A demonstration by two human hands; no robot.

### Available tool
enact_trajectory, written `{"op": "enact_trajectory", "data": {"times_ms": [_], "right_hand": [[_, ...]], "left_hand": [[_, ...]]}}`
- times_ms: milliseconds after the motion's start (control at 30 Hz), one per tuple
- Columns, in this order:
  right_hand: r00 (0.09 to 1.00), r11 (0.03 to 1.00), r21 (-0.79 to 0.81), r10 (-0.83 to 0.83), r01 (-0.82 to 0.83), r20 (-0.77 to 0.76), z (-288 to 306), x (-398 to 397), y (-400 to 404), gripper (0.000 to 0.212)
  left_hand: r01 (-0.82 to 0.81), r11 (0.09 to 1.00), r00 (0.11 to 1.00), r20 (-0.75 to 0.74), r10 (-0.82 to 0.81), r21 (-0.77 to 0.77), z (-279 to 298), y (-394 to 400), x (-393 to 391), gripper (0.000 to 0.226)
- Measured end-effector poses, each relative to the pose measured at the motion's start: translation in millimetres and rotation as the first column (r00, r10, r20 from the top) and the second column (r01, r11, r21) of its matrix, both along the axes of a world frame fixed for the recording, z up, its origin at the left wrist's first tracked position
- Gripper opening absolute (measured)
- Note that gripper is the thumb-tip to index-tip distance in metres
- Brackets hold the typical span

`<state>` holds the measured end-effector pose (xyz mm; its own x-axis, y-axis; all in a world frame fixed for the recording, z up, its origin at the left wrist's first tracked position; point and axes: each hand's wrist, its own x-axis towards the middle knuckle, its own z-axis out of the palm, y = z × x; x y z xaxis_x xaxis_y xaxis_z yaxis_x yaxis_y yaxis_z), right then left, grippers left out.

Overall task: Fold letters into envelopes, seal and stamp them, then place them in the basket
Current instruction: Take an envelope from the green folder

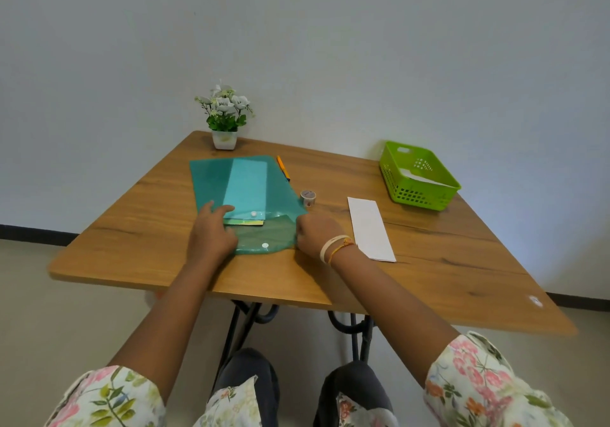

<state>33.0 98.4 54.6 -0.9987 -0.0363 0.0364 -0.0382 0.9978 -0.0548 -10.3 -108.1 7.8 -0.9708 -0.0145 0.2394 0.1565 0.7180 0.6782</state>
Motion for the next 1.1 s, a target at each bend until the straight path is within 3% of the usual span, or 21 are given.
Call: {"op": "enact_trajectory", "data": {"times_ms": [67, 200, 367, 567, 933, 1100], "right_hand": [[0.999, 1.000, 0.005, 0.007, -0.007, -0.048, -3, -1, -12, 0.021], [0.992, 0.991, -0.134, 0.010, -0.027, -0.122, -21, -7, -30, 0.023], [0.971, 0.986, -0.157, 0.010, -0.049, -0.241, -36, -17, -46, 0.021], [0.986, 0.994, -0.084, 0.058, -0.072, -0.156, -30, -36, -52, 0.049], [0.961, 0.971, 0.180, 0.190, -0.154, -0.201, -20, -46, -70, 0.021], [0.876, 0.976, -0.045, 0.171, -0.213, -0.451, -31, -23, -55, 0.017]], "left_hand": [[-0.087, 0.993, 0.994, -0.055, 0.092, 0.082, -2, 3, 8, 0.049], [-0.197, 0.958, 0.968, -0.112, 0.223, 0.210, 0, 8, 11, 0.037], [-0.209, 0.939, 0.942, -0.201, 0.268, 0.272, -2, 5, 9, 0.019], [-0.230, 0.914, 0.926, -0.212, 0.311, 0.335, -1, 6, 11, 0.015], [-0.212, 0.936, 0.931, -0.234, 0.281, 0.282, -4, 6, 9, 0.020], [-0.202, 0.968, 0.949, -0.214, 0.232, 0.151, -2, 5, 8, 0.023]]}}
